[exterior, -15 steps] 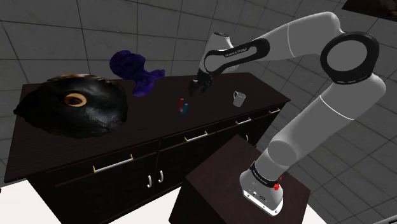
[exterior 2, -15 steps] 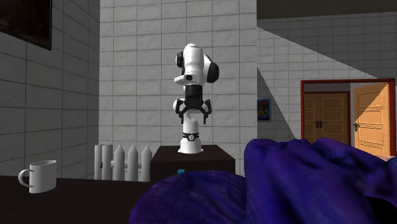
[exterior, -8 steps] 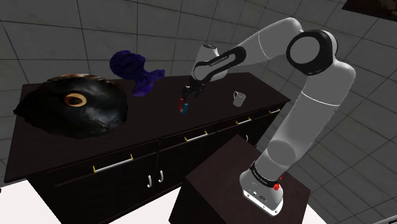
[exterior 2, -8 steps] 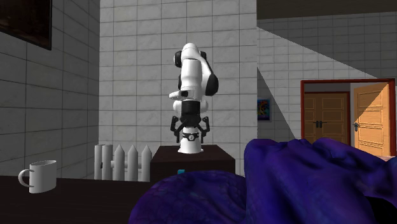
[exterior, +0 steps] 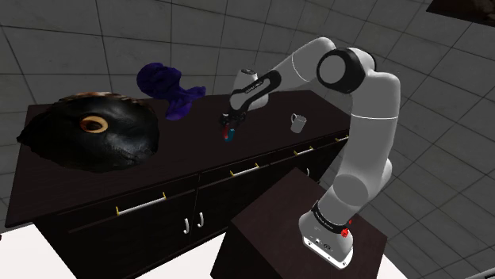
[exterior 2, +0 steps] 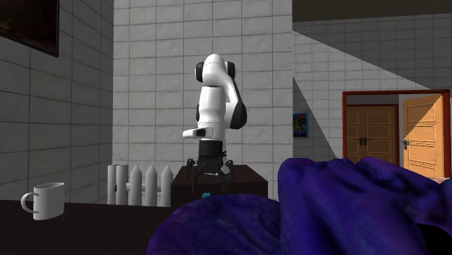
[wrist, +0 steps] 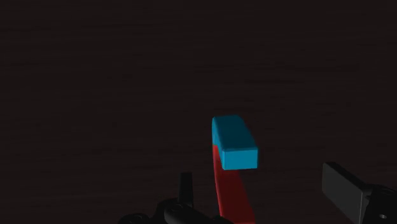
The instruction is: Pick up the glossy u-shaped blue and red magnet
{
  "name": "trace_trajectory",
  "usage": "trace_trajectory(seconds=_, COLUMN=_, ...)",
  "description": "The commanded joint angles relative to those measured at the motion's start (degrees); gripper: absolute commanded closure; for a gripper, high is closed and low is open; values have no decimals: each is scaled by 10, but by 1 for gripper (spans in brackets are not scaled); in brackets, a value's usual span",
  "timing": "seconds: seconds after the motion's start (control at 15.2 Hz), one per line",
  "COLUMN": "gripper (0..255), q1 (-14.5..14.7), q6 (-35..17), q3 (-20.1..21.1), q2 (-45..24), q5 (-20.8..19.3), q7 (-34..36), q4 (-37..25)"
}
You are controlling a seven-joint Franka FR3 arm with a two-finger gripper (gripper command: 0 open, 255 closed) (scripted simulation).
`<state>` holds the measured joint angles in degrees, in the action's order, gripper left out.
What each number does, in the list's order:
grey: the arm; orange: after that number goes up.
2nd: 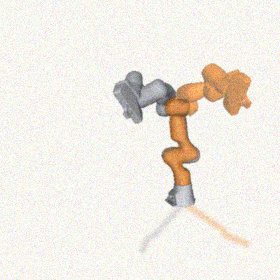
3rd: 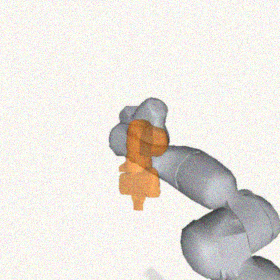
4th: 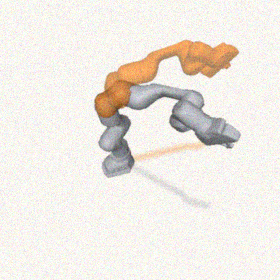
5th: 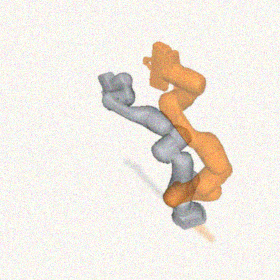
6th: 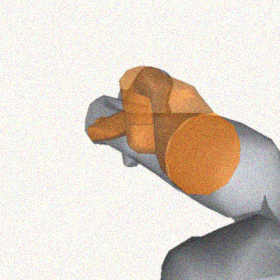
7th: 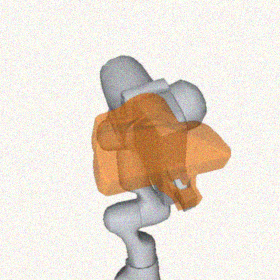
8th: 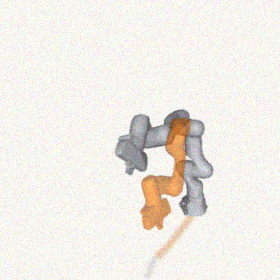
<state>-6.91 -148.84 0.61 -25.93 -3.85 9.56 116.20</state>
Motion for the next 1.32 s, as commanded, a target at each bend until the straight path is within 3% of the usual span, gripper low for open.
trace_trajectory(seconds=0.0, gripper=0, q1=-5, q6=-7, q3=-4, q2=-46, q5=1, q7=0, q4=-39)
trace_trajectory(seconds=0.73, gripper=0, q1=-4, q6=-46, q3=-8, q2=-121, q5=0, q7=4, q4=-74)
trace_trajectory(seconds=0.79, gripper=255, q1=-5, q6=-47, q3=-8, q2=-121, q5=0, q7=4, q4=-73)
trace_trajectory(seconds=1.25, gripper=255, q1=-5, q6=-47, q3=-8, q2=-121, q5=0, q7=4, q4=-73)
